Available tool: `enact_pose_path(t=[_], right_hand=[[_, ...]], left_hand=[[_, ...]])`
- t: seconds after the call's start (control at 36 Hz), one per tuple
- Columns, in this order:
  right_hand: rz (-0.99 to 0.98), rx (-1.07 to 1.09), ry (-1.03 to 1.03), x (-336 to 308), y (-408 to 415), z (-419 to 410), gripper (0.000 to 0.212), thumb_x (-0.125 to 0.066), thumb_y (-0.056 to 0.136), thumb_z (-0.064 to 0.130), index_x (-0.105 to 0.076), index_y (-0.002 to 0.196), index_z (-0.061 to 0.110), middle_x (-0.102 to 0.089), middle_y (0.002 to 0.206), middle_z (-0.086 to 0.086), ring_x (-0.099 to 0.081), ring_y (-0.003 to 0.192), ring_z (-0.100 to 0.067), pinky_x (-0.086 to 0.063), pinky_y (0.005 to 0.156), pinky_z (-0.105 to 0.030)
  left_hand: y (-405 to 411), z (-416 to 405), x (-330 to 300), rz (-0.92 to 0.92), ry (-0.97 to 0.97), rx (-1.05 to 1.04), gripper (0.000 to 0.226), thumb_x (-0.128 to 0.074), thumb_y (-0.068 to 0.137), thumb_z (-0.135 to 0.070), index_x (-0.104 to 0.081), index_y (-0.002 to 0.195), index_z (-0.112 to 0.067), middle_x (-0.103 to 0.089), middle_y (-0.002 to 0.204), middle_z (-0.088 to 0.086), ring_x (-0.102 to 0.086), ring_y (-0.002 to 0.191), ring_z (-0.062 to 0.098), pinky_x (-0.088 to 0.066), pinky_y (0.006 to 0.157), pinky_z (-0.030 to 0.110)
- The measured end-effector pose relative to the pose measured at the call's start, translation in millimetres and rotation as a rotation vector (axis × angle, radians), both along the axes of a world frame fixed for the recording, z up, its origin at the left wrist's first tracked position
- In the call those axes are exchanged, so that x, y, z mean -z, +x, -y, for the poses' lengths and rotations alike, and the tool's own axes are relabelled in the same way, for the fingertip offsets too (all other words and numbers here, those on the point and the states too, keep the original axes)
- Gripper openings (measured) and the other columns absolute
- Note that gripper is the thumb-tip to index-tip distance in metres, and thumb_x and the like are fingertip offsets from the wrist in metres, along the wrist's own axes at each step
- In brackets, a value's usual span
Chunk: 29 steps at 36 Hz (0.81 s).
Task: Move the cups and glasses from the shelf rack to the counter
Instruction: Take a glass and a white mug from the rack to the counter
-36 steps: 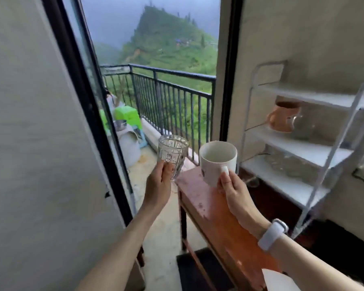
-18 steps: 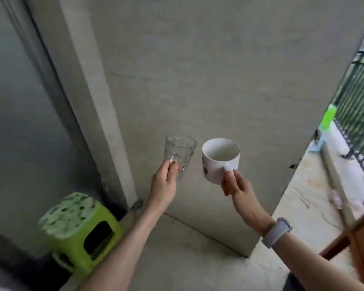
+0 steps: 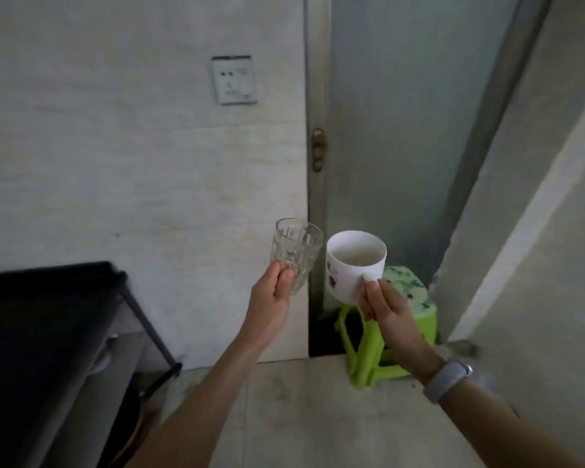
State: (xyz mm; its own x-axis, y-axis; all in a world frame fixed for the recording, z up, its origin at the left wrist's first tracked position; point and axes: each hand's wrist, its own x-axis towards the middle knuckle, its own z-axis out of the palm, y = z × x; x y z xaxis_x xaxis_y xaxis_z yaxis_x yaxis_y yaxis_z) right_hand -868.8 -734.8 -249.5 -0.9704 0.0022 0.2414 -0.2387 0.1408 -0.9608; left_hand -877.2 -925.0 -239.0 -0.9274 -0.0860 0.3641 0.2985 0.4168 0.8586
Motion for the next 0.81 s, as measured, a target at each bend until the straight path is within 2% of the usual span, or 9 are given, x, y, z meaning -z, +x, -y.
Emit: enact_pose_path(t=[0.08, 0.14, 0.22, 0.31, 0.39, 0.44, 0.56, 0.67, 0.81], right_hand=[[0.035, -0.176, -0.002, 3.2, -24.8, 65.6, 0.039, -0.037, 0.098, 0.023, -0.038, 0.06, 0.022, -0.037, 0.053, 0.011, -0.034, 0.053, -0.009, -0.031, 0.054, -0.023], [0.045, -0.286, 0.015, 2.6, -38.4, 107.5, 0.039, -0.035, 0.099, 0.02, -0.039, 0.06, 0.021, -0.037, 0.055, 0.01, -0.035, 0.052, -0.006, -0.033, 0.053, -0.021], [0.036, -0.43, 0.054, 1.0, -55.9, 168.6, 0.037, -0.032, 0.099, 0.017, -0.04, 0.063, 0.017, -0.039, 0.06, -0.001, -0.038, 0.053, -0.004, -0.036, 0.053, -0.015], [0.032, -0.548, 0.067, 1.4, -74.8, 227.5, 0.034, -0.031, 0.099, 0.015, -0.039, 0.067, 0.008, -0.038, 0.063, -0.01, -0.037, 0.057, -0.013, -0.034, 0.056, -0.019], [0.036, -0.658, 0.059, 3.7, -96.6, 284.4, 0.032, -0.03, 0.099, 0.015, -0.04, 0.07, 0.006, -0.035, 0.064, -0.011, -0.034, 0.057, -0.017, -0.033, 0.054, -0.018], [0.048, -0.718, 0.053, 6.7, -114.6, 321.0, 0.034, -0.03, 0.1, 0.016, -0.041, 0.071, 0.003, -0.034, 0.064, -0.012, -0.034, 0.058, -0.018, -0.033, 0.056, -0.023], [0.07, -0.836, 0.072, 12.0, -156.5, 392.0, 0.033, -0.032, 0.099, 0.02, -0.041, 0.07, 0.007, -0.036, 0.061, -0.007, -0.036, 0.056, -0.013, -0.034, 0.055, -0.021], [0.09, -0.972, 0.104, 14.5, -198.4, 460.9, 0.034, -0.032, 0.099, 0.022, -0.039, 0.069, 0.009, -0.037, 0.061, -0.005, -0.036, 0.057, -0.015, -0.034, 0.052, -0.015], [0.168, -1.132, 0.119, 19.8, -233.7, 542.6, 0.034, -0.032, 0.099, 0.02, -0.038, 0.067, 0.012, -0.036, 0.058, 0.0, -0.035, 0.053, -0.01, -0.033, 0.048, -0.012]], left_hand=[[6.3, 70.1, 5.8, 0.014, 0.0, -0.125, 0.022, -0.038, 0.098, -0.016, -0.046, 0.078, -0.012, -0.048, 0.069, -0.001, -0.044, 0.064, 0.014, -0.036, 0.059, 0.025], [11.8, 111.0, 9.0, 0.011, 0.0, -0.226, 0.02, -0.038, 0.098, -0.016, -0.045, 0.08, -0.009, -0.05, 0.073, 0.003, -0.045, 0.068, 0.015, -0.037, 0.061, 0.028], [19.5, 164.3, 11.6, -0.005, -0.007, -0.383, 0.021, -0.039, 0.097, -0.012, -0.044, 0.078, -0.007, -0.048, 0.072, 0.002, -0.043, 0.068, 0.015, -0.035, 0.061, 0.028], [21.9, 211.3, 13.9, -0.011, 0.04, -0.497, 0.02, -0.041, 0.097, -0.01, -0.048, 0.08, -0.002, -0.049, 0.075, 0.007, -0.044, 0.071, 0.016, -0.037, 0.064, 0.03], [18.8, 255.9, 16.3, 0.01, 0.066, -0.58, 0.017, -0.041, 0.097, -0.014, -0.052, 0.085, -0.005, -0.053, 0.076, -0.003, -0.048, 0.07, 0.009, -0.039, 0.064, 0.026], [12.8, 284.3, 17.8, 0.013, 0.066, -0.628, 0.018, -0.041, 0.097, -0.016, -0.053, 0.087, -0.007, -0.053, 0.076, -0.006, -0.049, 0.068, 0.005, -0.04, 0.064, 0.023], [-11.5, 340.6, 18.1, 0.001, 0.119, -0.716, 0.016, -0.04, 0.097, -0.019, -0.054, 0.091, -0.015, -0.056, 0.08, -0.01, -0.055, 0.07, -0.007, -0.043, 0.065, 0.008], [-41.2, 396.3, 15.4, 0.009, 0.144, -0.819, 0.017, -0.04, 0.096, -0.028, -0.056, 0.093, -0.023, -0.059, 0.082, -0.011, -0.058, 0.075, -0.006, -0.047, 0.067, 0.01], [-58.8, 454.7, 19.5, 0.028, 0.186, -0.975, 0.019, -0.04, 0.097, -0.028, -0.054, 0.083, -0.03, -0.057, 0.076, -0.009, -0.056, 0.066, -0.007, -0.044, 0.059, 0.008]])
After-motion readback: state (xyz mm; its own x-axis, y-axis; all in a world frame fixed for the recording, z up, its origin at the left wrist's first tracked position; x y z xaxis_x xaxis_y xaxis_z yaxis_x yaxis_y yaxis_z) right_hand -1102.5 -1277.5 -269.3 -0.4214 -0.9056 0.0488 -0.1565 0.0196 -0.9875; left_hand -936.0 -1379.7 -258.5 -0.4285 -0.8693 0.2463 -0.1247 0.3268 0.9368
